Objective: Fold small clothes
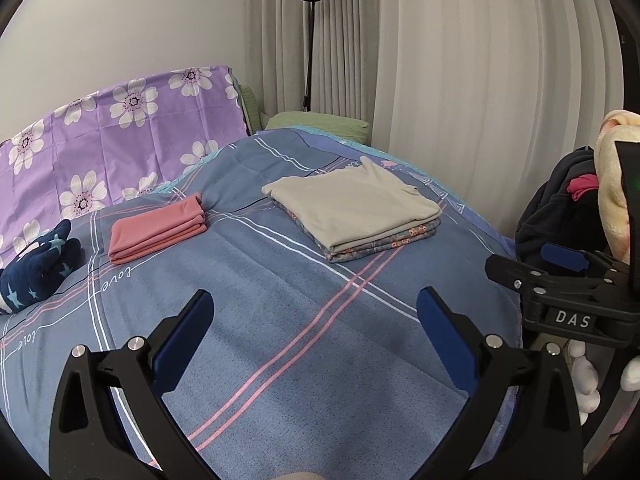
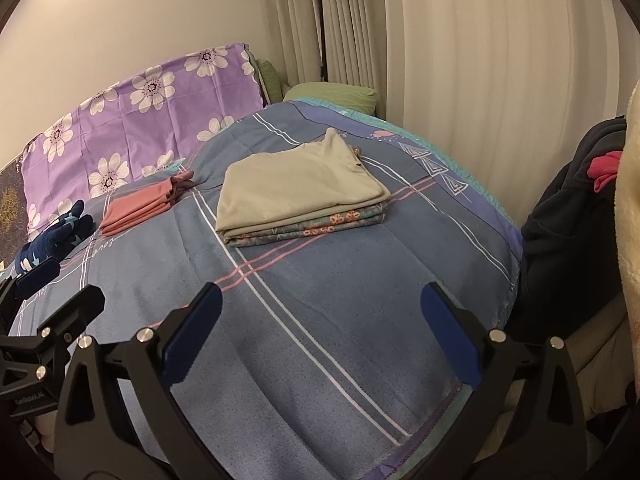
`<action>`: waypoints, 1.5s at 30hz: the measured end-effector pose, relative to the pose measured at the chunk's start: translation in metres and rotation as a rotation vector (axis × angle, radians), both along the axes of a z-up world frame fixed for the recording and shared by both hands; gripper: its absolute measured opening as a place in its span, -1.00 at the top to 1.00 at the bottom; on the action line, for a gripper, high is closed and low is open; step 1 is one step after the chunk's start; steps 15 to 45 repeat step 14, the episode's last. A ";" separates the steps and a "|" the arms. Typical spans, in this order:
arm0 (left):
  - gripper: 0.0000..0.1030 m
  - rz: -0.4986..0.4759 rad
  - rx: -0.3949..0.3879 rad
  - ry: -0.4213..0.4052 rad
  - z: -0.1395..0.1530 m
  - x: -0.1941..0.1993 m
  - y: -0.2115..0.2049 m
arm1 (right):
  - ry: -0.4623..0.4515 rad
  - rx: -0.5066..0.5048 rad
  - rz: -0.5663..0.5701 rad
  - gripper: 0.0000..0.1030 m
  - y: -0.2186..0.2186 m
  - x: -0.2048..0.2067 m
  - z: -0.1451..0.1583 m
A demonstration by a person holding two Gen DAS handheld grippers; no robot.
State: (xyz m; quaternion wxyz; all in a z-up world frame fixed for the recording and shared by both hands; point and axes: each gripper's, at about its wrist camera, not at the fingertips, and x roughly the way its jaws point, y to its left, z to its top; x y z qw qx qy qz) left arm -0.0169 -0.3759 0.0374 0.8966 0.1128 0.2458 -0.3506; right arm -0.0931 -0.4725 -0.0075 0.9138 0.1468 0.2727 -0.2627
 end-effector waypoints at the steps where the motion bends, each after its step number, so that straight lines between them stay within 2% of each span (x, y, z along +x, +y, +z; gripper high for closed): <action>1: -0.97 -0.001 0.002 0.001 -0.001 0.000 -0.001 | 0.002 0.000 -0.001 -0.96 -0.001 0.000 0.000; 45: -0.97 0.002 0.015 -0.005 -0.002 0.001 -0.004 | 0.009 0.007 -0.007 -0.96 -0.006 0.003 -0.003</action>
